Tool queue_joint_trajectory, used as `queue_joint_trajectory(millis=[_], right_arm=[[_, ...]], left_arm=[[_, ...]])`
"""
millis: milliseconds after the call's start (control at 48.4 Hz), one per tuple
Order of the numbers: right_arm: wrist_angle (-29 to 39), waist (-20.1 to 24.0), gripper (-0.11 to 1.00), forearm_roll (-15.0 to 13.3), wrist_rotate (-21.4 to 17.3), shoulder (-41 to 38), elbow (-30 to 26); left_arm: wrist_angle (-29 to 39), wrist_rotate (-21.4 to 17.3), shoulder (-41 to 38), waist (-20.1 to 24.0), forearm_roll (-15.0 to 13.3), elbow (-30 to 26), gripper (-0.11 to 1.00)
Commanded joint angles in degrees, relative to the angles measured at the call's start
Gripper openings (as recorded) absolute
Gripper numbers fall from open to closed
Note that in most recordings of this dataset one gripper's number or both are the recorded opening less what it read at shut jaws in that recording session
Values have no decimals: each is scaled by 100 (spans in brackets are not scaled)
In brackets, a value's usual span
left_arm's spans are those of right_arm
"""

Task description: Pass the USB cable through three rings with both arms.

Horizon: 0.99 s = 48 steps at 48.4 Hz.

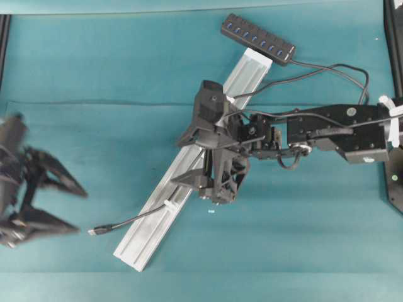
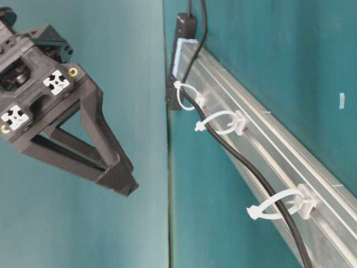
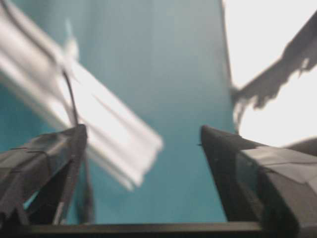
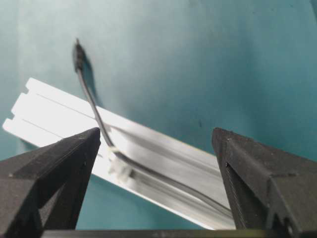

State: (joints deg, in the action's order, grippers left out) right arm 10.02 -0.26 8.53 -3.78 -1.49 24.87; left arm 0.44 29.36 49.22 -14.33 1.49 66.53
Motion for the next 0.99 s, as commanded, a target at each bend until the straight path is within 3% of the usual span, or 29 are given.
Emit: queue_joint_trajectory(millis=[0, 207, 537, 971], right_arm=[[-246, -9, 90, 9, -114, 35, -88], [-650, -9, 90, 9, -97, 255, -53], [-633, -88, 90, -9, -88, 1020, 229], [-721, -141, 90, -9, -132, 2206, 1213]], left_arm=[[-18, -343, 352, 185, 18, -88, 97], [325, -1160, 879, 483, 18, -158, 97], [650, -1257, 1028, 527, 18, -202, 97], [650, -1310, 1134, 527, 18, -237, 97]])
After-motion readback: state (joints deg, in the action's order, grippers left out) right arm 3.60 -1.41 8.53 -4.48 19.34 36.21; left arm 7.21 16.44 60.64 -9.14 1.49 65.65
